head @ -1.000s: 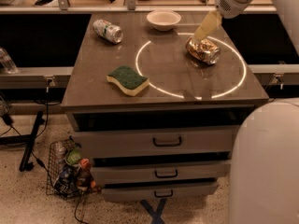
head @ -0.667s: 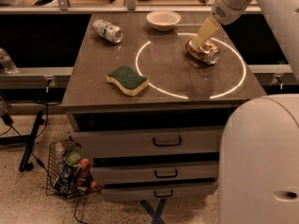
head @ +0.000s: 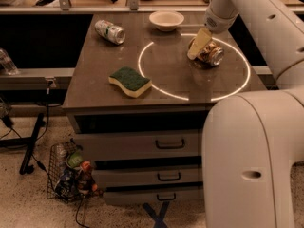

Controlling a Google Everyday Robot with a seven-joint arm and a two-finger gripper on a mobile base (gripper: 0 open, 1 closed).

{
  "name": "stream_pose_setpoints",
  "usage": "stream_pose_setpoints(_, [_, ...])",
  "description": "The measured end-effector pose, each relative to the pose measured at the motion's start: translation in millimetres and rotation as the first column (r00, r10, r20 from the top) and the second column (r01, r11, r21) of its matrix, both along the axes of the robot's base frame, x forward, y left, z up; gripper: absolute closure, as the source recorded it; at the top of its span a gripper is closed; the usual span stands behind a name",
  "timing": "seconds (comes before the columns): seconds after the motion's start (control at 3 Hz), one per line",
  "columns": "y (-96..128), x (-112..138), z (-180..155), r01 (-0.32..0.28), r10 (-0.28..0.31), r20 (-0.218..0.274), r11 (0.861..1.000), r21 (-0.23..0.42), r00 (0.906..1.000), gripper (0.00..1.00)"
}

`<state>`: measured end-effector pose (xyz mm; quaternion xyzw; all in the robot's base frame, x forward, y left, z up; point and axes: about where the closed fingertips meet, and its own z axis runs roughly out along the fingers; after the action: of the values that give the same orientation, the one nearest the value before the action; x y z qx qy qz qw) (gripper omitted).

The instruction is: Place orange can upright

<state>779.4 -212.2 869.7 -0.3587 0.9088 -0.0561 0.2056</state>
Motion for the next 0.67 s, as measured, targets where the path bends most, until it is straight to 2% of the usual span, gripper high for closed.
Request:
stream_pose_setpoints(0.33, [6.9,1.2,-13.2,-0.009,0.008,-0.041,1.000,-0.026,0.9991,0.26])
stream_pose_setpoints(0.67, [3.1,1.2,-19.7,0.007,-0.010,-0.060,0.999,-0.044,0.9981,0.49])
